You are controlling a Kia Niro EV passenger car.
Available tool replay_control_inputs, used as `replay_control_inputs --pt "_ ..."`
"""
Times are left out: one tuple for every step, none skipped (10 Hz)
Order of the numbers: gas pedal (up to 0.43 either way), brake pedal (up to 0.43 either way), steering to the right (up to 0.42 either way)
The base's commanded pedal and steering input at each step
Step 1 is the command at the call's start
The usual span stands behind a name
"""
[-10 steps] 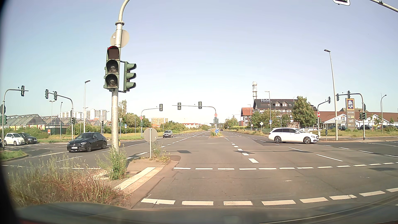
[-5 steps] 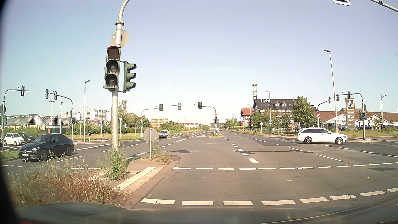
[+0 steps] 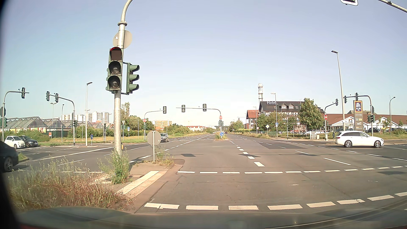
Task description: Follow the waypoints while adhering to traffic rules and regulations
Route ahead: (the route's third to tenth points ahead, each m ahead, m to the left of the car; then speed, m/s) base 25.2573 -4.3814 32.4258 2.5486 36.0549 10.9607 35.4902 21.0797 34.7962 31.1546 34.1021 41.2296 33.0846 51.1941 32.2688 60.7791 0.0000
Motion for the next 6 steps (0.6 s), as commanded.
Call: replay_control_inputs --pt "0.0 0.293 -0.001" --pt "0.0 0.293 -0.002" --pt "0.0 0.293 -0.002" --pt "0.0 0.293 -0.001" --pt "0.0 0.293 -0.002" --pt "0.0 0.299 -0.002"
